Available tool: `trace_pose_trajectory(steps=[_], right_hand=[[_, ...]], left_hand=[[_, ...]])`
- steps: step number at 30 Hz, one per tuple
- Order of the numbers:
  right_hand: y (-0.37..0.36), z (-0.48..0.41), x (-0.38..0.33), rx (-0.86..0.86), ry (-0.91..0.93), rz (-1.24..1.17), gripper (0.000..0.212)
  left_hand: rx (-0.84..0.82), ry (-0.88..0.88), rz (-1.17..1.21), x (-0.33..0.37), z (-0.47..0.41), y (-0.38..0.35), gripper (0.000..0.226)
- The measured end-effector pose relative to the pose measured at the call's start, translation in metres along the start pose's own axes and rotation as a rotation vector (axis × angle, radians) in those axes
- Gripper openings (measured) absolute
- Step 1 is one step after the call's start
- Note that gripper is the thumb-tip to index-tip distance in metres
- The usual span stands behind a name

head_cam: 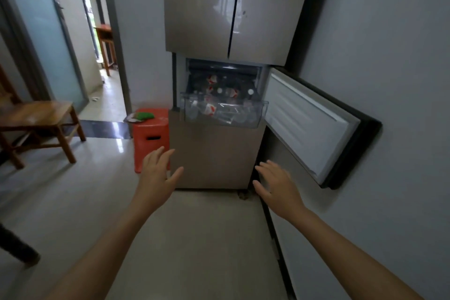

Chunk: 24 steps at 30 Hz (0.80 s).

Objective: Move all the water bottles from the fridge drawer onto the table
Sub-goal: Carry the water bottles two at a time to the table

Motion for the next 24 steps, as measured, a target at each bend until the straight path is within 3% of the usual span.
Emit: trace_pose_trajectory(steps=[4,8,15,21,24], right_hand=[[0.009,-0.083,0.009,0.017,0.007,-0.007,0.060],[0.005,-0.144,0.016,0.033,-0.016,-0.045,0.075],[-0.028,-0.199,0.040,-0.062,-0.051,-0.029,0.047],[-0.039,-0.251,0.066,-0.077,-0.102,-0.131,0.045],[-0.047,-0.289,0.081,-0.109,-0.093,-0.134,0.045]], left_hand=[[-0.007,0.004,0.006,-0.029,-0.079,0.004,0.060],[0.008,0.010,0.006,-0.049,-0.136,0.004,0.056],[-0.061,0.081,0.007,-0.085,-0.184,-0.019,0.050],[-0.121,0.148,0.040,-0.101,-0.220,-0.044,0.059],[-0.137,0.180,0.048,-0.105,-0.252,-0.053,0.050]])
Point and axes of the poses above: each hand's wrist, its own z-axis away from the middle knuckle, its own y-axis out of the back of the hand, x = y × z, the point moved 4 cm from there along -z, towards the middle knuckle, and after that the axes turned 12 degrees about -x, right-handed, at the moved point
